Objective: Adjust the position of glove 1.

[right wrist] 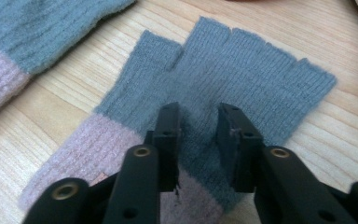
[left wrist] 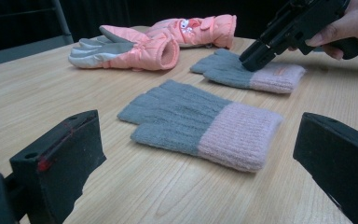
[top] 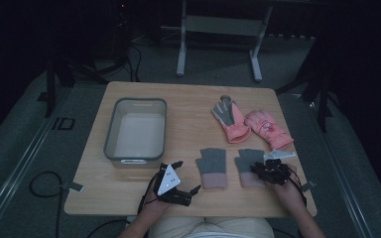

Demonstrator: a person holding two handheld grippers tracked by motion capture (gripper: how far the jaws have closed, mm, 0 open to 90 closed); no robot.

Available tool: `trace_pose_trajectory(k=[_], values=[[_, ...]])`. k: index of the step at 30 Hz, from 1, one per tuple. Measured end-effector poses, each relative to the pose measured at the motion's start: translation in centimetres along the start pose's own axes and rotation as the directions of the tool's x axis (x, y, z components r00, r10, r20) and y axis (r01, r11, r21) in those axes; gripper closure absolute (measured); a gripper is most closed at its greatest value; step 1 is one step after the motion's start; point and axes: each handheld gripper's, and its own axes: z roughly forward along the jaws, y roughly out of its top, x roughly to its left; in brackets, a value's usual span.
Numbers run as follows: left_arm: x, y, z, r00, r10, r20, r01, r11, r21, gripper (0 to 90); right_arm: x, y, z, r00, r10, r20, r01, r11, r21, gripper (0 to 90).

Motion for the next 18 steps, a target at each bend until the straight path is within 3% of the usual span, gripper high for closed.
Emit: trace_pose_trajectory(k=[4, 10, 13, 15, 18], values=[[0.0, 0.0, 0.0, 1.0, 0.001, 0.0, -0.001, 1.0, 0.001, 0.9, 0.2, 0.3, 0.1, 0.9998, -0.013, 0.016, 0.012, 1.0, 0.018, 82.2], [0.0, 0.0, 0.0, 1.0, -0.002, 0.0, 0.002, 1.0, 0.001, 0.9, 0.2, 0.5, 0.0, 0.9993, 0.03, 0.023, -0.031, 0.999, 0.018, 86.0], [0.0, 0.0, 0.0, 1.0, -0.005, 0.0, 0.005, 1.0, 0.0, 0.9, 0.5, 1.2, -1.0, 0.9984, 0.049, 0.029, -0.049, 0.999, -0.012, 86.4], [0.0, 0.0, 0.0, 1.0, -0.006, -0.001, 0.006, 1.0, 0.0, 0.9, 0.7, 2.2, -2.2, 0.9968, 0.08, 0.0, -0.08, 0.995, -0.062, 86.5], [0.0, 0.0, 0.0, 1.0, -0.007, -0.001, 0.007, 1.0, 0.0, 0.9, 1.9, 4.1, -3.8, 0.9988, 0.049, -0.01, -0.049, 0.993, -0.109, 86.4]])
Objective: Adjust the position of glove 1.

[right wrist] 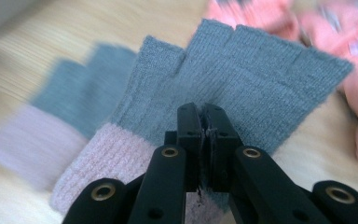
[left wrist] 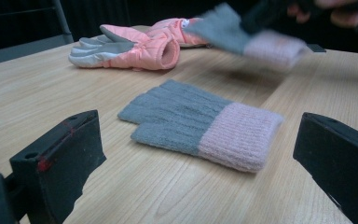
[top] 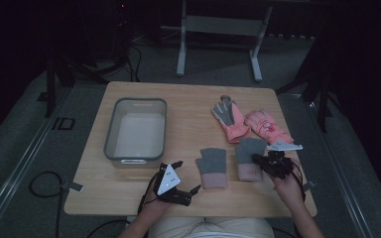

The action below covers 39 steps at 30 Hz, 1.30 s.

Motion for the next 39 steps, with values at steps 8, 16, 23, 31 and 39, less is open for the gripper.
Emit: trace_pose_trajectory(k=[8, 16, 23, 31, 39], values=[[-0.1, 0.0, -0.1, 1.0, 0.008, -0.002, -0.008, 1.0, -0.003, 0.9, 3.8, 3.0, 1.1, 0.9955, -0.016, -0.093, 0.01, 0.998, -0.06, 86.4], [-0.1, 0.0, -0.1, 0.9999, 0.014, -0.003, -0.014, 0.9999, -0.004, 0.9, 6.9, 3.8, 3.3, 0.9853, -0.064, -0.159, 0.062, 0.998, -0.016, 86.3], [-0.1, 0.0, 0.0, 0.9999, 0.011, 0.001, -0.011, 0.9999, 0.0, 0.9, 7.4, 3.1, 4.0, 0.9795, -0.034, -0.198, 0.038, 0.999, 0.018, 86.3], [-0.1, 0.0, 0.0, 0.9999, 0.015, -0.003, -0.015, 0.9999, 0.004, 0.9, 7.8, 2.1, 5.5, 0.9804, -0.009, -0.197, 0.022, 0.998, 0.065, 86.2], [-0.2, 0.0, 0.1, 0.9998, 0.019, -0.005, -0.019, 0.9998, 0.01, 0.9, 7.7, 1.3, 7.2, 0.9843, -0.005, -0.177, 0.024, 0.994, 0.104, 86.0]])
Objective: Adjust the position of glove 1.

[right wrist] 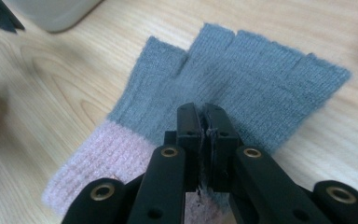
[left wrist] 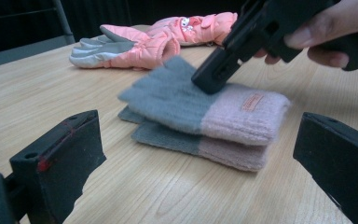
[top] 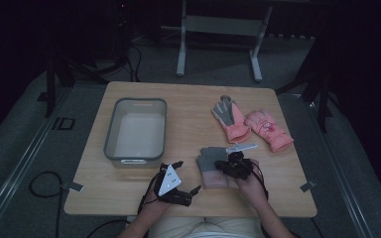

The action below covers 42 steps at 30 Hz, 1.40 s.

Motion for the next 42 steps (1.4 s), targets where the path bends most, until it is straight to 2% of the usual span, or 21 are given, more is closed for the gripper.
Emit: trace_pose_trajectory(k=[2, 7, 9, 11, 12, 15, 18, 19, 21, 23, 26, 27, 28, 29, 30, 32, 34, 36, 38, 39, 42], values=[[0.0, 0.0, 0.0, 1.0, 0.0, -0.002, 0.0, 1.0, 0.001, 0.9, -0.1, -0.2, 0.4, 1.0, 0.005, -0.006, -0.004, 1.0, 0.008, 85.8], [0.0, 0.0, 0.0, 1.0, 0.005, -0.003, -0.005, 1.0, 0.006, 0.9, 0.0, -0.3, 0.9, 0.9998, -0.02, -0.009, 0.02, 1.0, 0.018, 84.7], [-0.2, 0.1, 0.2, 0.9988, 0.0, -0.048, 0.002, 0.9997, 0.024, 0.9, -0.1, -0.4, 1.1, 0.9998, -0.018, -0.013, 0.018, 0.999, 0.027, 83.5], [-0.2, 0.1, 0.2, 0.9988, 0.0, -0.048, 0.002, 0.9997, 0.024, 0.9, -0.1, -0.5, 1.2, 0.9997, -0.02, -0.012, 0.02, 0.999, 0.027, 83.5], [-0.2, 0.1, 0.3, 0.9968, -0.005, -0.08, 0.008, 0.9995, 0.031, 0.9, 0.0, -0.4, 0.9, 0.9997, -0.024, -0.008, 0.025, 0.999, 0.023, 77.0], [-0.3, 0.2, 0.4, 0.9972, 0.012, -0.073, -0.01, 0.9996, 0.027, 0.9, 0.0, 0.2, -0.6, 0.9997, -0.023, -0.011, 0.023, 1.0, -0.019, 71.8], [-0.8, 0.2, 0.5, 0.9916, 0.06, -0.114, -0.055, 0.9973, 0.047, 1.3, -0.3, 1.1, -2.3, 0.9988, -0.049, 0.01, 0.049, 0.997, -0.066, 68.6], [-0.9, 0.2, 0.6, 0.9915, 0.063, -0.114, -0.058, 0.9971, 0.05, 5.4, -0.5, 1.4, -2.7, 0.9984, -0.053, 0.021, 0.055, 0.995, -0.079, 68.0], [-1.1, 0.4, 0.7, 0.9951, 0.047, -0.087, -0.04, 0.9963, 0.075, 8.1, -1.1, 1.9, -3.2, 0.9983, -0.053, 0.024, 0.055, 0.994, -0.095, 67.2], [-1.2, 0.5, 0.9, 0.9993, 0.005, -0.037, -0.002, 0.9954, 0.096, 9.5, -1.7, 2.3, -3.5, 0.9978, -0.058, 0.033, 0.061, 0.992, -0.107, 66.4], [-1.4, 1.1, 1.2, 0.9994, -0.028, 0.019, 0.025, 0.9912, 0.13, 9.4, -2.7, 2.7, -3.4, 0.9975, -0.062, 0.036, 0.065, 0.992, -0.112, 65.5], [-1.4, 1.1, 1.2, 0.9994, -0.028, 0.019, 0.025, 0.9912, 0.13, 9.5, -3.0, 2.8, -3.3, 0.9973, -0.064, 0.034, 0.068, 0.991, -0.114, 65.5], [-1.6, 1.5, 1.7, 0.9985, -0.041, 0.035, 0.035, 0.9859, 0.164, 9.5, -3.3, 2.9, -3.2, 0.9977, -0.06, 0.029, 0.063, 0.991, -0.115, 65.3], [-1.6, 1.5, 1.7, 0.9985, -0.041, 0.035, 0.035, 0.9859, 0.164, 9.5, -3.3, 2.9, -3.2, 0.9977, -0.06, 0.029, 0.063, 0.991, -0.115, 65.3], [-1.9, 1.6, 1.9, 0.9953, -0.022, 0.094, 0.006, 0.9851, 0.172, 9.5, -3.6, 3.0, -3.0, 0.9977, -0.06, 0.03, 0.063, 0.992, -0.113, 64.8], [-2.2, 1.8, 2.5, 0.9915, 0.004, 0.13, -0.029, 0.9811, 0.191, 9.6, -4.3, 3.1, -2.5, 0.9983, -0.052, 0.028, 0.054, 0.993, -0.103, 63.7], [-2.5, 2.1, 3.1, 0.9849, 0.049, 0.166, -0.084, 0.9747, 0.207, 9.6, -4.7, 3.2, -2.0, 0.9986, -0.047, 0.023, 0.049, 0.994, -0.096, 63.2], [-2.7, 2.5, 3.8, 0.9787, 0.087, 0.186, -0.125, 0.9708, 0.205, 10.9, -4.9, 3.3, -1.5, 0.9991, -0.04, 0.014, 0.041, 0.996, -0.084, 61.4], [-2.6, 2.8, 4.5, 0.9681, 0.111, 0.225, -0.16, 0.9634, 0.215, 14.0, -4.9, 3.4, -0.8, 0.9991, -0.041, 0.013, 0.042, 0.997, -0.072, 58.4], [-2.5, 3.0, 4.8, 0.9624, 0.129, 0.239, -0.184, 0.957, 0.224, 15.0, -4.9, 3.4, -0.5, 0.9989, -0.046, 0.01, 0.047, 0.997, -0.06, 55.4], [-2.5, 3.1, 5.8, 0.9432, 0.19, 0.273, -0.261, 0.9311, 0.255, 21.1, -5.0, 3.4, 0.7, 0.999, -0.045, 0.007, 0.046, 0.998, -0.032, 51.8]])
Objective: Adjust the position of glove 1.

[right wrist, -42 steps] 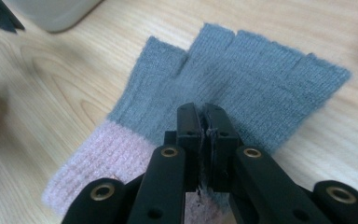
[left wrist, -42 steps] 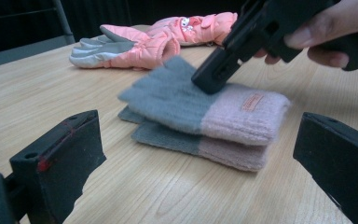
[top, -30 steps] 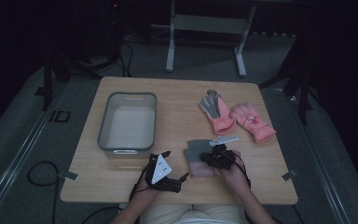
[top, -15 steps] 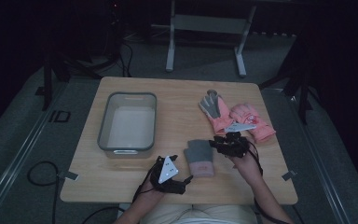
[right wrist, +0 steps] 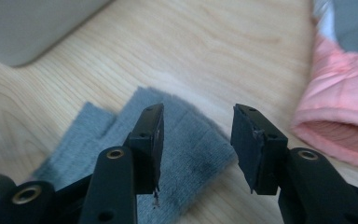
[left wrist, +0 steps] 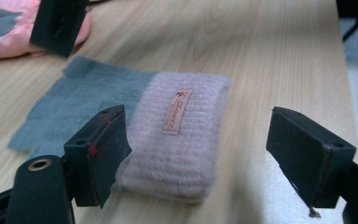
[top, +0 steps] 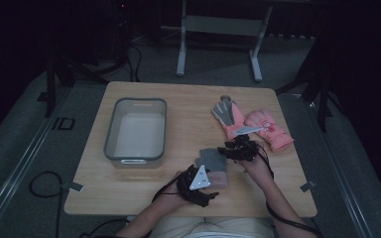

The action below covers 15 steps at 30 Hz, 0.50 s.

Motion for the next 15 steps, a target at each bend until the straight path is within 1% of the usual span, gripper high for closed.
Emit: trace_pose_trajectory(k=[1, 2, 3, 4, 6, 8, 10, 11, 12, 15], values=[[0.1, 0.0, 0.3, 0.9998, 0.019, 0.001, -0.019, 0.9995, 0.024, 23.4, -0.1, -0.1, 0.3, 1.0, 0.004, 0.003, -0.004, 1.0, 0.005, 49.8], [0.1, 0.0, 0.6, 0.9988, 0.048, -0.007, -0.048, 0.998, 0.042, 24.0, -0.2, -0.2, 0.7, 0.9999, 0.014, 0.0, -0.014, 1.0, 0.015, 49.1], [0.1, 0.0, 0.7, 0.9976, 0.068, -0.014, -0.067, 0.9961, 0.058, 25.7, -0.3, -0.3, 1.1, 0.9998, 0.021, -0.004, -0.021, 0.999, 0.025, 47.7], [0.1, 0.1, 0.8, 0.997, 0.076, -0.017, -0.074, 0.9947, 0.071, 27.4, -0.4, -0.4, 1.4, 0.9997, 0.025, -0.001, -0.025, 0.999, 0.029, 46.7], [0.2, 0.2, 0.9, 0.9953, 0.092, -0.029, -0.09, 0.9927, 0.081, 31.7, -0.5, -0.6, 2.0, 0.9995, 0.031, -0.003, -0.031, 0.998, 0.046, 44.6], [0.3, 0.2, 1.0, 0.9932, 0.109, -0.04, -0.105, 0.9896, 0.098, 33.5, -0.5, -0.8, 2.5, 0.9993, 0.038, -0.005, -0.037, 0.998, 0.056, 42.8], [0.1, -0.1, 1.3, 0.9879, 0.146, -0.053, -0.138, 0.9819, 0.13, 34.6, -0.4, -1.0, 2.9, 0.9992, 0.041, -0.002, -0.04, 0.997, 0.065, 41.2], [0.0, -0.2, 1.3, 0.9866, 0.15, -0.064, -0.141, 0.9817, 0.128, 34.6, -0.4, -1.1, 3.0, 0.999, 0.045, -0.006, -0.044, 0.997, 0.067, 40.9], [0.1, -0.1, 1.3, 0.9852, 0.155, -0.074, -0.144, 0.9802, 0.137, 38.5, -0.4, -1.2, 3.0, 0.9988, 0.048, -0.006, -0.047, 0.997, 0.064, 40.8], [0.1, 0.3, 1.3, 0.9825, 0.171, -0.073, -0.157, 0.973, 0.169, 43.3, -0.3, -1.2, 3.1, 0.9994, 0.034, 0.002, -0.034, 0.997, 0.066, 40.6]])
